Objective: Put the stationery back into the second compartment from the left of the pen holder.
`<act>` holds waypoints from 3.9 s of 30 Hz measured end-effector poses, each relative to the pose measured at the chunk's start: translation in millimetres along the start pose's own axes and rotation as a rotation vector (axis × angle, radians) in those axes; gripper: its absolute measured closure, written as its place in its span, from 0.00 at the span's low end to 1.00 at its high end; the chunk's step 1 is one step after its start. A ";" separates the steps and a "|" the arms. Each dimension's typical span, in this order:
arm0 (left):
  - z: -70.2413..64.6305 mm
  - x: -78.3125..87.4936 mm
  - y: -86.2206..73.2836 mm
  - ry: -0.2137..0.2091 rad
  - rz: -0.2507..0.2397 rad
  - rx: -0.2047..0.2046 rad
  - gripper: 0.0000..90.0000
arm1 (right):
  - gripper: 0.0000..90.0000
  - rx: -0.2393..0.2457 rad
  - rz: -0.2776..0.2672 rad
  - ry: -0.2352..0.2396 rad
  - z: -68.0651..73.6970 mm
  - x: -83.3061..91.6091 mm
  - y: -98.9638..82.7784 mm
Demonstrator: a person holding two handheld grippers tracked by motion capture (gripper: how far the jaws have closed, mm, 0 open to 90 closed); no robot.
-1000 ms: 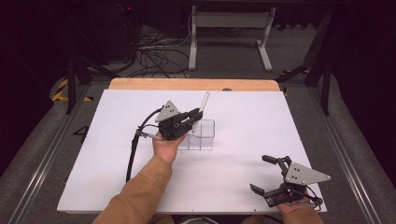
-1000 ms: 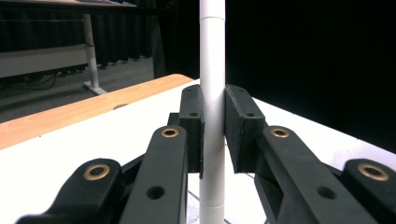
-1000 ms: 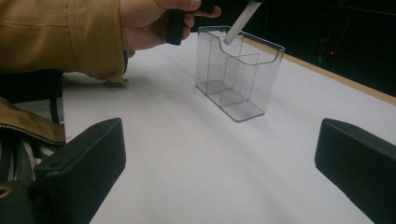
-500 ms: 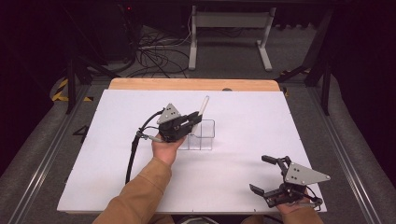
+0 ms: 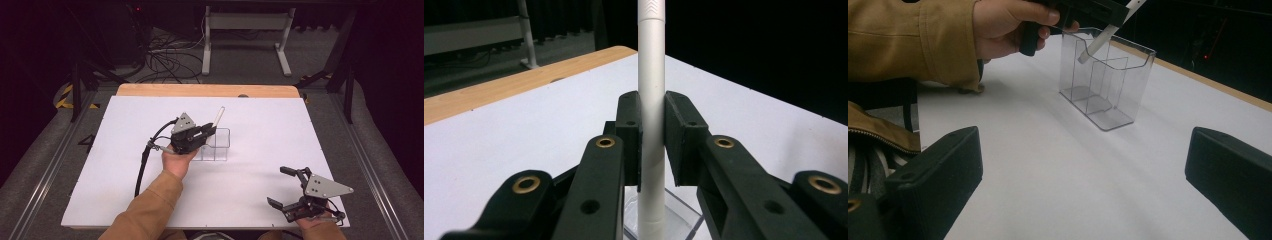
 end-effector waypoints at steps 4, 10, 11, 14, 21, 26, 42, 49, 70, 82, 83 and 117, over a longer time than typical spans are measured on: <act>-1.3 0.5 -0.2 0.002 0.007 -0.003 0.86 | 0.03 0.000 -0.001 0.000 0.0 0.1 0.0; -2.9 4.5 0.8 0.022 0.024 -0.006 0.86 | 0.03 0.001 0.001 0.001 0.2 0.1 0.2; -3.9 5.4 1.0 0.026 0.025 -0.004 0.86 | 0.03 0.001 0.001 0.001 0.4 0.2 0.2; -5.0 7.8 1.5 0.039 0.035 -0.009 0.86 | 0.03 0.002 0.001 0.001 0.3 0.1 0.2; -7.6 8.4 0.1 0.052 0.072 -0.025 0.86 | 0.03 0.003 0.002 0.004 1.2 -1.0 0.5; -8.6 7.8 -0.2 0.053 0.082 -0.036 0.86 | 0.03 0.004 0.003 0.006 1.3 -0.9 0.6; -8.5 26.2 6.7 0.003 0.061 0.027 0.33 | 0.03 0.007 0.004 0.008 1.2 -2.1 0.8; -14.2 48.0 14.8 -0.028 0.055 0.000 0.22 | 0.03 0.007 0.006 0.008 1.3 -2.6 1.0; -17.3 80.9 15.0 -0.042 0.074 -0.061 0.12 | 0.03 0.001 0.008 0.008 1.6 -3.3 0.9; -11.0 115.2 4.6 -0.040 0.063 -0.056 0.09 | 0.03 0.000 0.015 0.007 1.2 -4.4 1.0; -10.5 117.8 2.7 -0.040 0.062 -0.055 0.08 | 0.03 -0.002 0.015 0.007 1.2 -4.5 0.9; 17.6 172.4 -86.1 -0.057 0.057 0.022 0.02 | 0.02 -0.007 0.026 0.004 0.9 -6.3 -0.7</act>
Point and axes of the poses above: each handheld gripper's, and its own axes: x roughly backward along the jaws, y roughly out of its top, z roughly to its left, the point moved 2 cm from there along -x, roughly forward along the jaws, and after that the axes turned 6 degrees about z, right-handed, at the moved point
